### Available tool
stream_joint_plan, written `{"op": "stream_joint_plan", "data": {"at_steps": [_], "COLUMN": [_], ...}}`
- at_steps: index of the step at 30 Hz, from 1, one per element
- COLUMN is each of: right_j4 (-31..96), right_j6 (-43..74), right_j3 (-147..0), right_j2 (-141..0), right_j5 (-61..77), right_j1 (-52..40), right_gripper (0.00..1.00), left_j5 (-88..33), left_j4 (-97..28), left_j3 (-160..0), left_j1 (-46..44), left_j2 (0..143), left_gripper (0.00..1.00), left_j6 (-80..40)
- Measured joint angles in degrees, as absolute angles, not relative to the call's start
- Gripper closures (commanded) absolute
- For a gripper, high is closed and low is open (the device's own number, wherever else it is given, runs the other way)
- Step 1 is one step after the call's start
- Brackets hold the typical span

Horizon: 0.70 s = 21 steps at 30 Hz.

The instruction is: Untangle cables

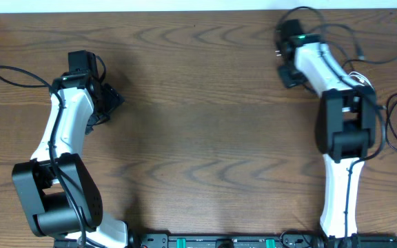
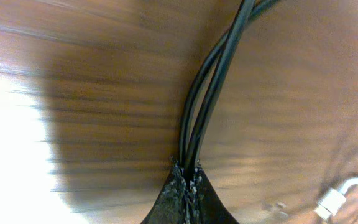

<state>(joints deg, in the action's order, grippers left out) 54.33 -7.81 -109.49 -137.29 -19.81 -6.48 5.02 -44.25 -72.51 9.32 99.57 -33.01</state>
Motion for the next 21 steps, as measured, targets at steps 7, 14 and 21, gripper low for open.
{"op": "stream_joint_plan", "data": {"at_steps": [7,14,21], "right_j4": [57.52,58.46,60.47], "right_j6": [-3.11,-0.47,-0.89], "right_j3": [-109.86,-110.26,-111.83], "right_j2": [-137.01,-136.51,-136.46], "right_j5": [-16.27,-8.23,-5.85], "right_j1": [1.98,7.51,8.97], "right_gripper": [0.99,0.58,0.46], "left_j5": [5.04,5.02,5.02], "left_j4": [-44.25,-44.21,-44.14], "left_j3": [-72.51,-72.51,-72.51], "left_j1": [9.32,9.32,9.32], "left_j2": [99.57,99.57,99.57], "left_gripper": [0.08,0.08,0.08], "left_j6": [-33.01,-33.01,-33.01]}}
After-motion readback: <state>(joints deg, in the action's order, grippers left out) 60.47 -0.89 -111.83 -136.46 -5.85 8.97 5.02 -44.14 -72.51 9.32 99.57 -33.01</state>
